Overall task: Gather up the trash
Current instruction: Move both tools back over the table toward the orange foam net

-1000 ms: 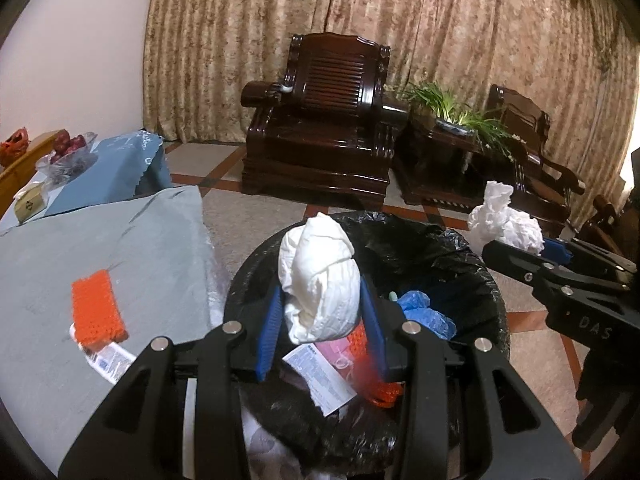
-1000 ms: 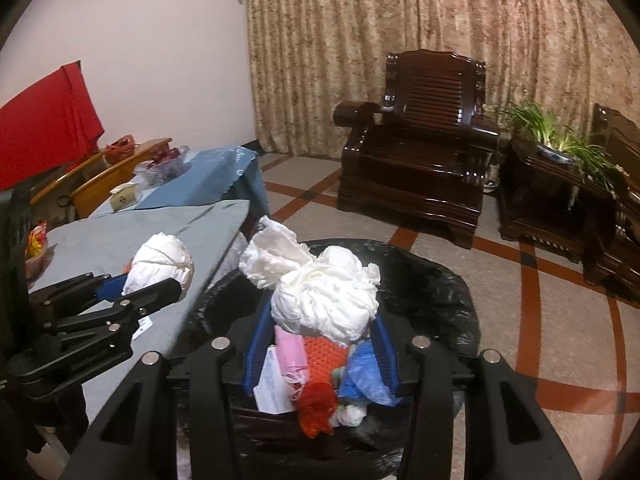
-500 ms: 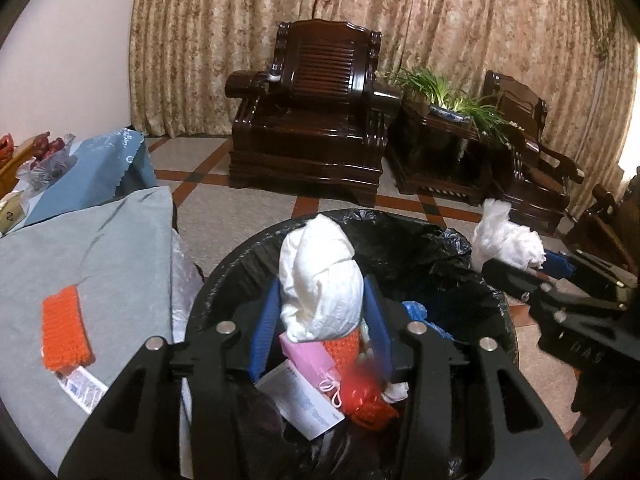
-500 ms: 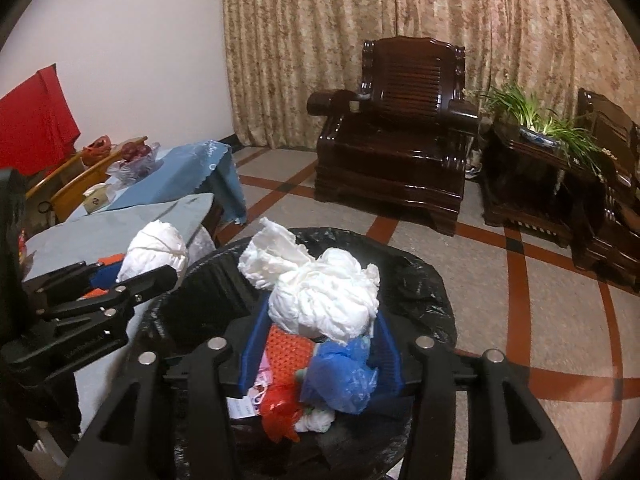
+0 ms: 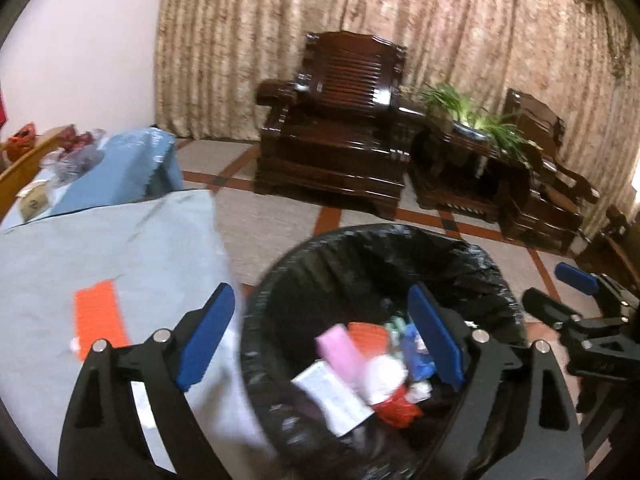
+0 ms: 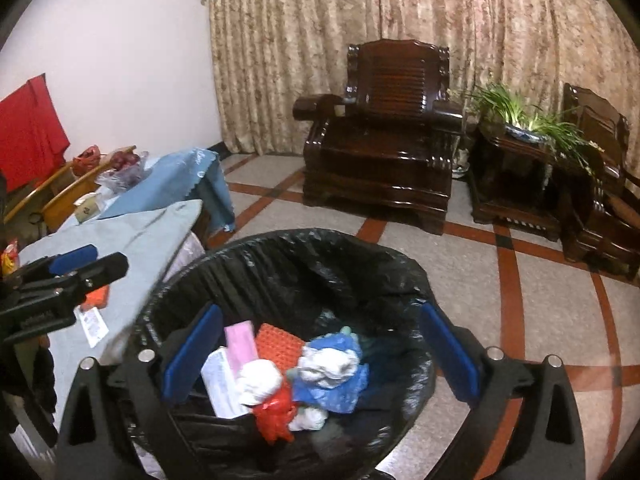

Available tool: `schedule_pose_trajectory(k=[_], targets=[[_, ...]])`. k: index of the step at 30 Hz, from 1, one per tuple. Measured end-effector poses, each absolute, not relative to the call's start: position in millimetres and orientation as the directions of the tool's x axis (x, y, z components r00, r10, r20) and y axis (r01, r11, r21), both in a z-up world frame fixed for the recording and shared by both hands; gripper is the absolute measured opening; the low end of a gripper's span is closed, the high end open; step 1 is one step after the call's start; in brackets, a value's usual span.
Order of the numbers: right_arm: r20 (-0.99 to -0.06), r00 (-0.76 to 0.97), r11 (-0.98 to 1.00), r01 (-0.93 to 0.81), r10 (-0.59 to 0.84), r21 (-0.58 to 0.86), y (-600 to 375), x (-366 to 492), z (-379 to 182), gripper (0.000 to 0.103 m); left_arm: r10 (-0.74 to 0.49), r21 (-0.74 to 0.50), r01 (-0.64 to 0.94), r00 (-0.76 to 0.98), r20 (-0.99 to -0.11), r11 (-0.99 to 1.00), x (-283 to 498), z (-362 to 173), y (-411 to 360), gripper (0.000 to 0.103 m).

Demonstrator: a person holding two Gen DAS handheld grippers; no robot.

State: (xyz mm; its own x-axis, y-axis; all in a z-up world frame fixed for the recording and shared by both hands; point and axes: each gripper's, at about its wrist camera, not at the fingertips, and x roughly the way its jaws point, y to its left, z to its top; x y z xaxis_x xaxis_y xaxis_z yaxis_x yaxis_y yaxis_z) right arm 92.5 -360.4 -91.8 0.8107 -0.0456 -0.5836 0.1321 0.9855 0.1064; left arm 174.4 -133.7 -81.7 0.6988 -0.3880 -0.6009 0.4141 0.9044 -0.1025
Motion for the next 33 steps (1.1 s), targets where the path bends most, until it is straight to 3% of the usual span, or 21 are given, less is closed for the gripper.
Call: schedule_pose_trajectory(k=[19,33], targets=[[-0.570,0.799,0.981,-0.149,0.191,0.121,-214,118,-86,0.097,-0.081,-0.039,0.072,0.789,-0.610,0.997,132,-80,53,0.088],[-0.594,0.753,0.956,-0.272,0.284,0.112,-114,186,-107,0.097,0.036,-0.039,-0.078,0.774,-0.632,0.996,157,-106,132,0.088]])
